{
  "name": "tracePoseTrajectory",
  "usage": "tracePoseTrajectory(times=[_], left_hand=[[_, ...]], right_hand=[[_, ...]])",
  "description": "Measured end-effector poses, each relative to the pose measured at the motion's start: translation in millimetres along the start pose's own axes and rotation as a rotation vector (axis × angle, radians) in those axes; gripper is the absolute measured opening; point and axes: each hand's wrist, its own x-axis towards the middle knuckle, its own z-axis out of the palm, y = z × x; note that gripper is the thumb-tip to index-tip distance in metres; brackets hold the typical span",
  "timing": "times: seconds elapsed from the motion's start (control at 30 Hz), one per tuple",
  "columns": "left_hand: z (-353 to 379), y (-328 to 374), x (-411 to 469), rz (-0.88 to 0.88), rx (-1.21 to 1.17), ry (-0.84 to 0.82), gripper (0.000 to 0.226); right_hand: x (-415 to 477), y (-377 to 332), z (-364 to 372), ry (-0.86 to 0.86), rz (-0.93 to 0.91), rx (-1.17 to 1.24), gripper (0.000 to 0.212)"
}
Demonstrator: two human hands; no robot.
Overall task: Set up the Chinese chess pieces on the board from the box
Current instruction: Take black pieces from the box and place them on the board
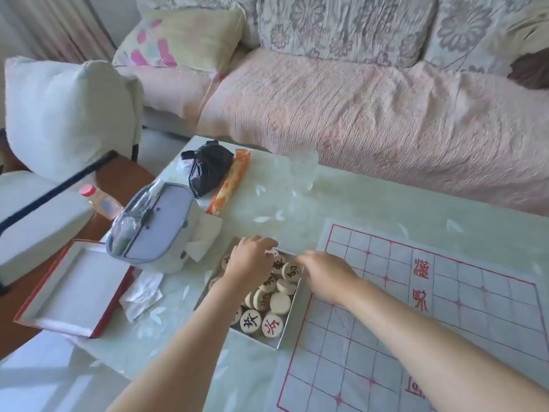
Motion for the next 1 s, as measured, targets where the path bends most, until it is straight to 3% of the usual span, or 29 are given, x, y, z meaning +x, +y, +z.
tracePoseTrajectory(times=[0.2,0.33,0.63,0.8,1.0], left_hand=[[48.1,-29.0,8.1,0.123,0.159,0.129,0.035],[66.5,-42.1,4.0,0.207,0.281,0.214,0.035],[61.0,-24.1,-20.9,0.231,0.128,0.377,0.018],[56.8,14.1,-65.1,0.274,-0.197,0.287,0.018],[92.6,91.1,-121.2,0.423,-0.254,0.131,0.022]], right_hand=[[31.9,17.8,51.2,0.225,-0.129,-0.242,0.033],[42.4,20.6,70.9,0.364,-0.097,-0.253,0.020],[-14.4,8.7,72.3,0.600,-0.003,0.141,0.014],[-91.9,12.0,77.6,0.639,0.058,0.263,0.017],[-198.9,41.6,83.9,0.627,0.194,0.287,0.017]])
